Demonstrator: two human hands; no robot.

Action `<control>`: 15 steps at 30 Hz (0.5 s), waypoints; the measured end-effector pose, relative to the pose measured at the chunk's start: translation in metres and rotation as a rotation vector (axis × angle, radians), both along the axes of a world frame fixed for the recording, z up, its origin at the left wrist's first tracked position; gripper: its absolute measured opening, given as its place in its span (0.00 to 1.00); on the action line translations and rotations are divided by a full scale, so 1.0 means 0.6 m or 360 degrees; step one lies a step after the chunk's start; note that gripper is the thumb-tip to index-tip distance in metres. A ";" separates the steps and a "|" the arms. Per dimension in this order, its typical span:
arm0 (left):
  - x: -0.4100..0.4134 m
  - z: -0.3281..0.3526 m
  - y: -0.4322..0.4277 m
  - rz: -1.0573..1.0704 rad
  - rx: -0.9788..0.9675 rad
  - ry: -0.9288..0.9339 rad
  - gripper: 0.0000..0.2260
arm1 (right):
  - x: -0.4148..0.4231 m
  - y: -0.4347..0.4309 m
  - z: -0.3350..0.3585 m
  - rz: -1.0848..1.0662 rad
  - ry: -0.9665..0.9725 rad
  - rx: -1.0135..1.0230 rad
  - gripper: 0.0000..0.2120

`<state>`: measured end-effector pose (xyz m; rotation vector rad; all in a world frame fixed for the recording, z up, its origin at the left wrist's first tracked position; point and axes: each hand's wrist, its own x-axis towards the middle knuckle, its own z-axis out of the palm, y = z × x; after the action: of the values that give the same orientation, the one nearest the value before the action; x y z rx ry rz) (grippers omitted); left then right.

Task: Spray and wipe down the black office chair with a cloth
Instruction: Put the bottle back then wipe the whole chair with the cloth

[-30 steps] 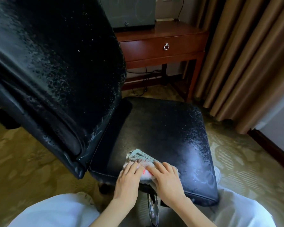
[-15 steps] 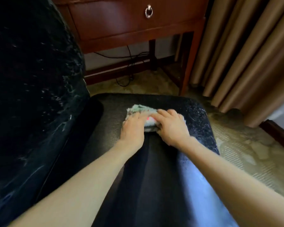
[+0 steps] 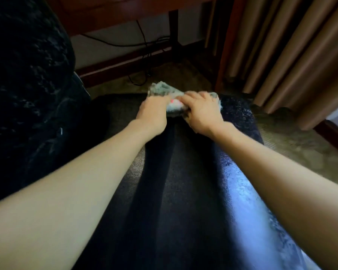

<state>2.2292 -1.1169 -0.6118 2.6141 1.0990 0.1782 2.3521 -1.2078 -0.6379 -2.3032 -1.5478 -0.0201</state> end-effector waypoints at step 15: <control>-0.331 0.047 -0.453 -0.0301 -0.0226 0.0033 0.28 | -0.329 -0.477 -0.008 0.0044 0.0120 0.0131 0.25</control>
<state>2.0309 -1.3888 -0.5837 2.5776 0.8318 0.0302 2.1549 -1.4941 -0.6429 -2.1935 -1.5124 0.0098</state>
